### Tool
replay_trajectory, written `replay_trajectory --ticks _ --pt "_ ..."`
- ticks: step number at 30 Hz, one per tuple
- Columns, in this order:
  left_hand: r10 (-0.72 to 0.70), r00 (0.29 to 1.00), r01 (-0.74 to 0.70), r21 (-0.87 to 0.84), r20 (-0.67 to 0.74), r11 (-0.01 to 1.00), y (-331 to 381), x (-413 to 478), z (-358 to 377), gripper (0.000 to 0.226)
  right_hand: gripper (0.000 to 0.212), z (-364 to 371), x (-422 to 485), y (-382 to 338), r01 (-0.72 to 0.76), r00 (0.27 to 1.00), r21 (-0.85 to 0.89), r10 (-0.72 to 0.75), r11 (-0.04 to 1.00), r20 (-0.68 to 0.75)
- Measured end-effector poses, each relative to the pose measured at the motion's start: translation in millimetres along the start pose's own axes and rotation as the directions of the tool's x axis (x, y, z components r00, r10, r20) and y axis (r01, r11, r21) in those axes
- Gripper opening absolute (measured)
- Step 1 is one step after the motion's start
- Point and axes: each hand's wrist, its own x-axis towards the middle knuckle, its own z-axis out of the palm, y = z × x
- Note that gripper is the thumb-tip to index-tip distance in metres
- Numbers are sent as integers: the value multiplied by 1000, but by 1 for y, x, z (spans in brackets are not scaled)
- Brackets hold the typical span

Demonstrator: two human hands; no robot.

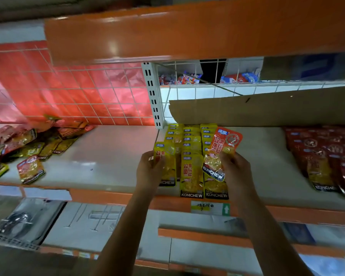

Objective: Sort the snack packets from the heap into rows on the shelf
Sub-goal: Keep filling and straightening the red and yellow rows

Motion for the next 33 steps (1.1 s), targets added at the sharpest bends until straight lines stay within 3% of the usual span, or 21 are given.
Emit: replay_trajectory --ticks 3,9,17,22,25,33 --pt "7 1000 -11 166 21 986 -5 1 -2 29 18 1 1 2 -36 999 18 37 999 -17" --pt "218 971 -237 435 93 869 -12 -1 7 12 19 7 4 7 -36 998 -27 34 999 -43" --pt "184 983 -153 674 26 722 -18 -5 12 43 12 14 2 14 -18 992 -45 12 999 -126" --pt "186 980 -175 716 64 676 -20 -3 10 45 6 13 -2 17 -6 990 -56 -2 998 -143" --pt "230 973 -192 672 33 715 -15 -9 14 41 13 9 -6 18 7 991 -71 -17 997 -130" --pt "507 847 -512 496 158 701 21 -32 72 40 18 -28 5 16 37 994 -99 -47 994 -95"
